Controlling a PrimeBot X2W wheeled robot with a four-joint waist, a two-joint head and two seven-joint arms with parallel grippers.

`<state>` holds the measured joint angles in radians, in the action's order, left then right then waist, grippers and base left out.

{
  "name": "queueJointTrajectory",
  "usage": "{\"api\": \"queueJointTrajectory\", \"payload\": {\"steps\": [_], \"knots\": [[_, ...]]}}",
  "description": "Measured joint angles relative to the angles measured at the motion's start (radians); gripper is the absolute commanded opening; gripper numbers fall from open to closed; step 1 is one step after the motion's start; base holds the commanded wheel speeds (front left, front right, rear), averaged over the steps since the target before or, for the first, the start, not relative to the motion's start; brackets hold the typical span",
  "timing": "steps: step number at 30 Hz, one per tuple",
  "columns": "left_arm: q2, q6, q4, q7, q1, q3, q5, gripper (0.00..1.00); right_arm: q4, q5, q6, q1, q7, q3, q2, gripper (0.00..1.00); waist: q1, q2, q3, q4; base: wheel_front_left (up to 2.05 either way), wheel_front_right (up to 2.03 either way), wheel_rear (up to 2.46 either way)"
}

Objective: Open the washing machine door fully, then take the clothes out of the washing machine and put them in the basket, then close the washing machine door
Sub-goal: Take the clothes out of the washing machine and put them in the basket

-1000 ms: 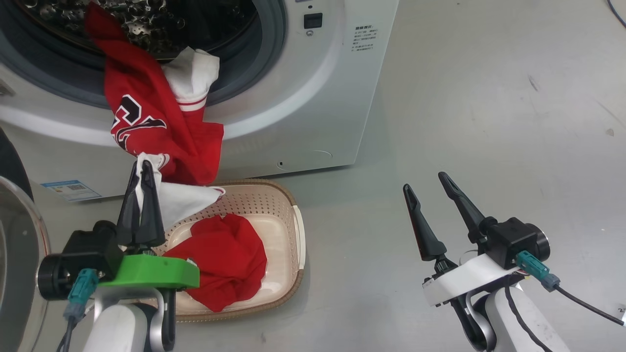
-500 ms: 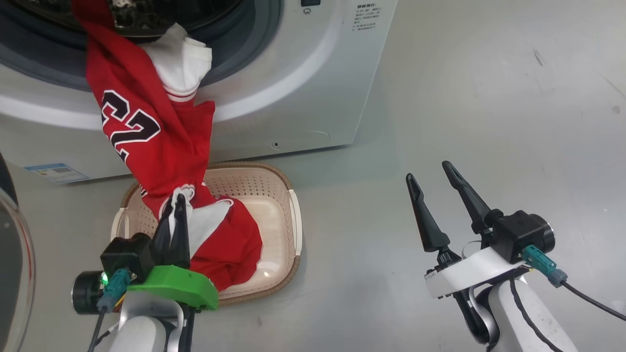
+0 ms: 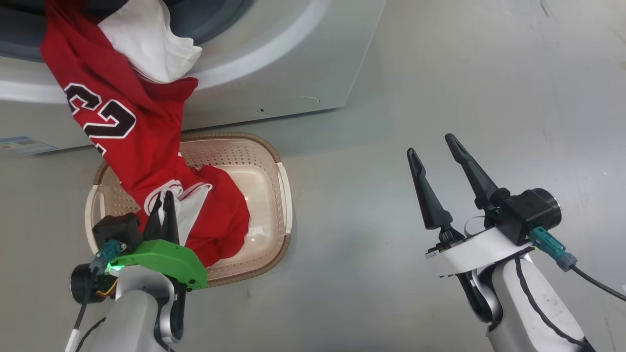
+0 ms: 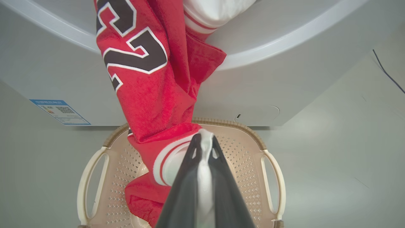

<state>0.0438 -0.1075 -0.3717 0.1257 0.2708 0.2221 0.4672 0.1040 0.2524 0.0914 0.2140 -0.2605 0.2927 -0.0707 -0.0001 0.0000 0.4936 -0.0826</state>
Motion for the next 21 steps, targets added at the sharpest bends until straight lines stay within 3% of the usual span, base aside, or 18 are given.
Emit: {"api": "queueJointTrajectory", "payload": {"steps": [13,14,15,16,17,21], "knots": [[-0.006,0.034,-0.237,0.008,0.174,-0.038,0.071,0.03,-0.017,0.002,0.011,0.067,0.000,0.006,0.001,1.00,0.0000,0.0000,0.110,-0.037,0.00,0.00,0.00],[-0.006,0.035,-0.249,0.009,0.184,-0.043,0.077,0.16,-0.017,0.002,0.012,0.071,0.000,0.006,0.001,1.00,0.0000,0.0000,0.117,-0.041,0.00,0.00,0.00],[-0.006,0.035,-0.266,0.009,0.196,-0.045,0.081,0.44,-0.017,0.002,0.012,0.074,0.000,0.006,0.002,1.00,0.0000,0.0000,0.124,-0.045,0.00,0.00,0.00],[-0.006,0.040,-0.279,0.010,0.207,-0.046,0.084,0.87,-0.017,0.004,0.012,0.076,0.000,0.005,0.002,1.00,0.0000,0.0000,0.131,-0.048,0.00,0.00,0.00],[-0.007,0.043,-0.293,0.015,0.217,-0.047,0.092,1.00,-0.017,0.004,0.012,0.078,0.000,0.004,0.002,1.00,0.0000,0.0000,0.137,-0.052,0.00,0.00,0.00],[-0.007,0.050,-0.345,0.031,0.256,-0.047,0.117,1.00,-0.016,0.006,0.013,0.088,0.000,-0.004,0.003,1.00,0.0000,0.0000,0.157,-0.063,0.00,0.00,0.00]]}}
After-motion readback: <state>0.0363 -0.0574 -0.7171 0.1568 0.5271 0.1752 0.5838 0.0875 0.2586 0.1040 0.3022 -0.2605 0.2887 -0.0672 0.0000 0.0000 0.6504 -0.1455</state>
